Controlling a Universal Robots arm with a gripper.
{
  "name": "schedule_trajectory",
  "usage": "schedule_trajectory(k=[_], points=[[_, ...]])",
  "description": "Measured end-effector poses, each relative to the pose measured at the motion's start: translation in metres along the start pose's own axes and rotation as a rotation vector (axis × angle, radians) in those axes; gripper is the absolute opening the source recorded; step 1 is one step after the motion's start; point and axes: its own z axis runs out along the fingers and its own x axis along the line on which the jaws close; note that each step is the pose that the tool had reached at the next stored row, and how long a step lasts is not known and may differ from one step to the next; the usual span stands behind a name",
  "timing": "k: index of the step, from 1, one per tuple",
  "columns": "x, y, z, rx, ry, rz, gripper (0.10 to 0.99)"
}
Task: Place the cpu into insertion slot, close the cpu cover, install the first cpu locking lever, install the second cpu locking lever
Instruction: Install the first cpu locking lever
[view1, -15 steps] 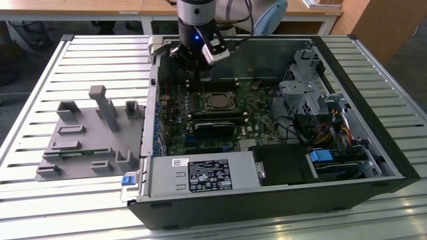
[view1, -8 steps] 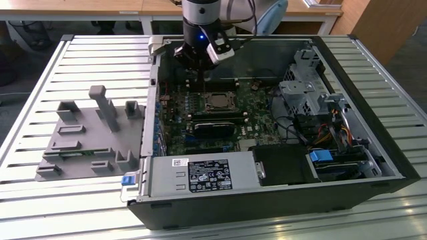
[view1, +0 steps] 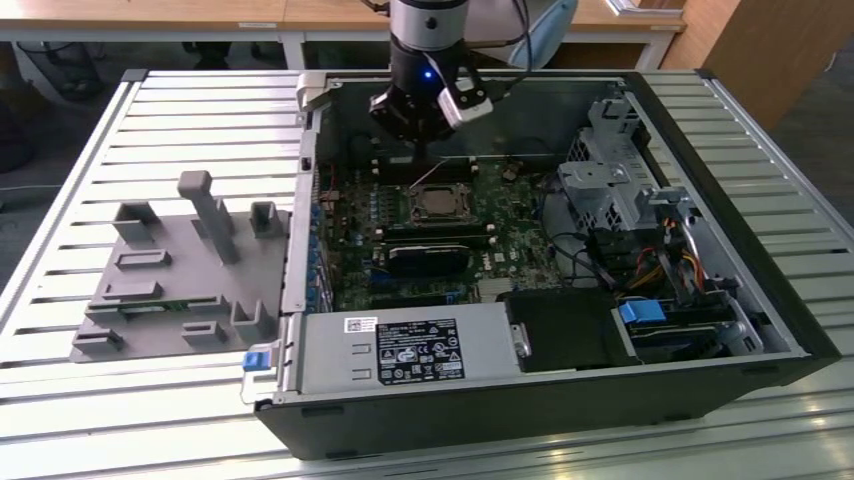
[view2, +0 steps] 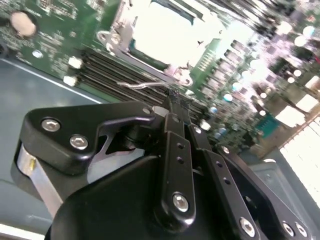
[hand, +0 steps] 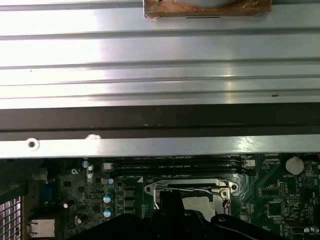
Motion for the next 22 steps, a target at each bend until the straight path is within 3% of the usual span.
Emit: schedule_trajectory(k=[3, 4, 6, 8, 14, 22], points=[[-0.0046, 0.0001, 0.0016, -0.003, 0.0005, 0.000, 0.106], [-0.0047, 0.0000, 0.0019, -0.013, 0.0011, 0.000, 0.106], [-0.0047, 0.0000, 0.0024, -0.045, 0.0025, 0.000, 0.106], [-0.0047, -0.0005, 0.0029, -0.061, 0.0031, 0.000, 0.106], [-0.0060, -0.0009, 0.0093, -0.062, 0.0027, -0.002, 0.106], [-0.0138, -0.0008, 0.0147, -0.062, 0.0033, -0.014, 0.106]])
